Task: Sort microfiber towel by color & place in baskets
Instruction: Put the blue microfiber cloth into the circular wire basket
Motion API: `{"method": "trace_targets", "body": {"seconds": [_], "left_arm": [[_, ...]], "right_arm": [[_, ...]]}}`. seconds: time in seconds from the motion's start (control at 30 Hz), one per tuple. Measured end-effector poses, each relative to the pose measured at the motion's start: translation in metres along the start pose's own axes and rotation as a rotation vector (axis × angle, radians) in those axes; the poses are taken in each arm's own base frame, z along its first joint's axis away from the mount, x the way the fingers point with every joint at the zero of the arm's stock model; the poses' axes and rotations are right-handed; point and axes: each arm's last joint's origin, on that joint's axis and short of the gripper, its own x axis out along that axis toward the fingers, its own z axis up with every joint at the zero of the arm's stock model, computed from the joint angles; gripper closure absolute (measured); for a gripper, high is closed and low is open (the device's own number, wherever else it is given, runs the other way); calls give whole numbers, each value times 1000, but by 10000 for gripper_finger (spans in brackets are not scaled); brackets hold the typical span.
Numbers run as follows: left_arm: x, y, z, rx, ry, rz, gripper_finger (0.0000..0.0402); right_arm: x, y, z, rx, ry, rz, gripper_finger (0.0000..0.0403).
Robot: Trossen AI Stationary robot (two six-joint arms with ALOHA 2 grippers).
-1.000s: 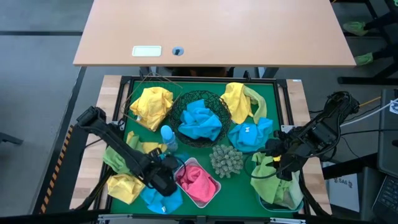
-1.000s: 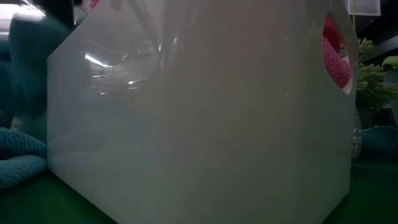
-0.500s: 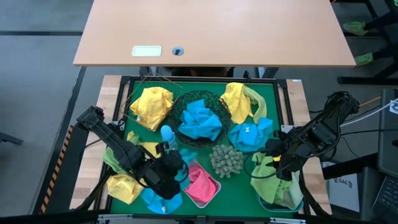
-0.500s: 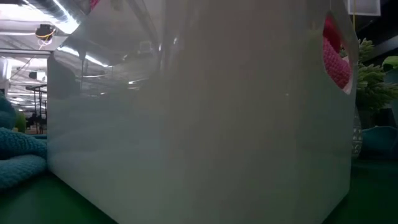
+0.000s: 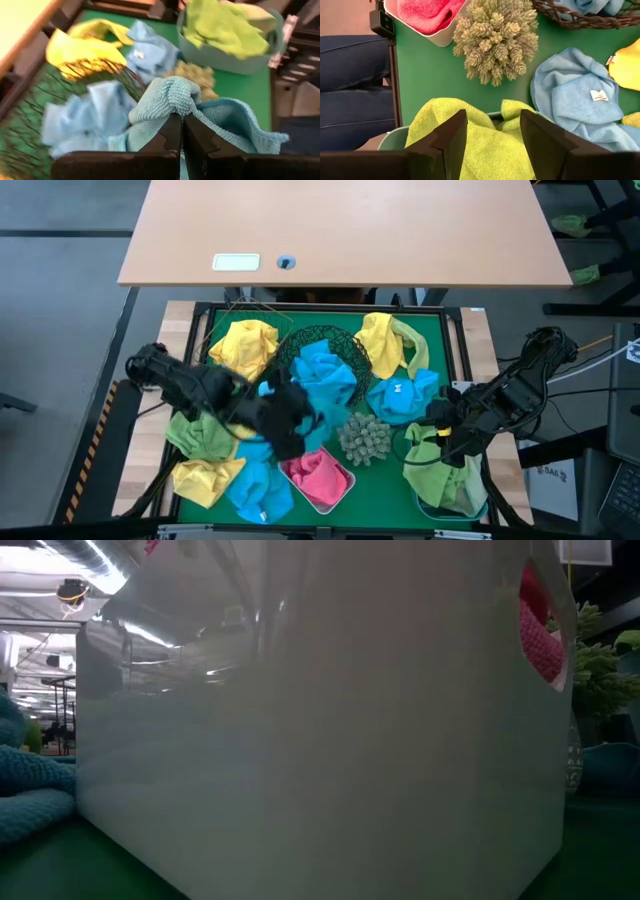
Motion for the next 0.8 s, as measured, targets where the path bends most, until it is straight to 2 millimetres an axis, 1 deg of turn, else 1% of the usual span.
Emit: {"method": "trace_targets", "body": {"seconds": [0.1, 0.3, 0.43, 0.57, 0.7, 0.8], "left_arm": [[5, 18, 13, 12, -17, 40, 401], [23, 56, 29, 27, -3, 129, 401], [42, 82, 32, 19, 44, 191, 401], [72, 106, 21, 17, 139, 270, 402], [105, 127, -5, 22, 274, 347, 401], [128, 140, -25, 13, 331, 385, 401]], "right_arm": [[0, 0, 0, 0, -16, -14, 219], [0, -1, 2, 0, -52, -45, 219], [0, -2, 2, -4, -68, -60, 219], [0, -2, 2, -4, -82, -72, 219], [0, -2, 3, -8, -93, -82, 219], [0, -2, 3, -37, -96, -87, 219]]}}
